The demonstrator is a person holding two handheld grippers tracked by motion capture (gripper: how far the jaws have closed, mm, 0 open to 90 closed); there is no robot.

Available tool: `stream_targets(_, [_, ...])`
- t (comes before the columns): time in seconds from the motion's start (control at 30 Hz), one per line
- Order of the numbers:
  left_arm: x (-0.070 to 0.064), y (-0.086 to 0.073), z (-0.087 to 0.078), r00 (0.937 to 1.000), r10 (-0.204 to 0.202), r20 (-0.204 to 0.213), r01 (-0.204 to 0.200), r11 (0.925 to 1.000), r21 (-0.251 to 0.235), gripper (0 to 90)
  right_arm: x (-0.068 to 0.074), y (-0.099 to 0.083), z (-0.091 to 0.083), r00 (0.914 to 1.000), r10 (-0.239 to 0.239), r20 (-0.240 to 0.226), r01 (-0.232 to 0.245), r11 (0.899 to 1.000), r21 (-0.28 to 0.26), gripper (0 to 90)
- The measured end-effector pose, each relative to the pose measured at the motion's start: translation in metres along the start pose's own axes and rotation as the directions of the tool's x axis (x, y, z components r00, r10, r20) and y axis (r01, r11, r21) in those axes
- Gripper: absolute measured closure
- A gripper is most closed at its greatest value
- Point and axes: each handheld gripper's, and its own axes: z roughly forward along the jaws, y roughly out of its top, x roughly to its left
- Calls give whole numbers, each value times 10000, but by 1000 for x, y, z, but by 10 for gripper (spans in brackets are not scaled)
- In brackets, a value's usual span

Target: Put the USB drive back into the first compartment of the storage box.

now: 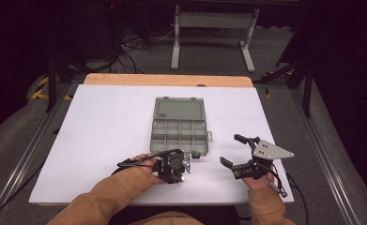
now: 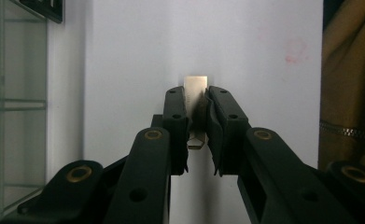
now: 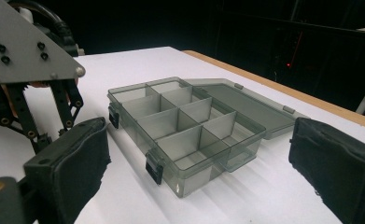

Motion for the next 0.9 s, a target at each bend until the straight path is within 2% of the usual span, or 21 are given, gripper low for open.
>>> stream_targets(0.1, [-2,0,-5,10000,-57,-27,56,9999,-126,783,0,0,0,10000,31,-14,-31,10000,18,55])
stream_targets(0.13, [-1,0,-7,9999,91,-78,-91,9999,-101,783,0,0,1,10000,21,-21,-21,10000,12,55])
stream_targets(0.2, [-1,0,-10,10000,-8,-55,7,9998,-187,783,0,0,1,10000,17,-26,-17,10000,41,55])
stream_targets(0.23, [-1,0,-12,9999,93,-69,-95,9997,-225,783,0,0,1,10000,17,-26,-17,10000,41,55])
stream_targets(0.3, [-1,-1,-18,9999,24,-150,-30,9990,-435,783,0,-1,1,10000,35,-40,-35,10000,34,55])
stream_targets(0.43, [-2,-1,-24,9998,-20,-207,11,9989,-464,783,0,-1,1,10000,44,-33,-44,10000,11,55])
stream_targets(0.53, [-2,-2,-32,9998,-42,-198,27,9973,-732,783,-1,-1,1,10000,44,-47,-44,10000,20,55])
stream_targets(0.63, [-1,-3,-37,9997,-1,-262,-19,9970,-772,783,0,-1,2,10000,61,-58,-61,10000,13,55])
stream_targets(0.8, [2,-6,-46,9987,-149,-497,101,9954,-954,783,-1,-1,1,10000,76,-52,-76,10000,17,55])
stream_targets(0.83, [3,-7,-48,9984,-309,-468,260,9944,-1020,783,0,-1,2,10000,72,-53,-72,10000,16,55])
stream_targets(0.9, [4,-9,-51,9982,-357,-479,301,9931,-1132,783,0,-1,2,10000,61,-54,-61,10000,19,55])
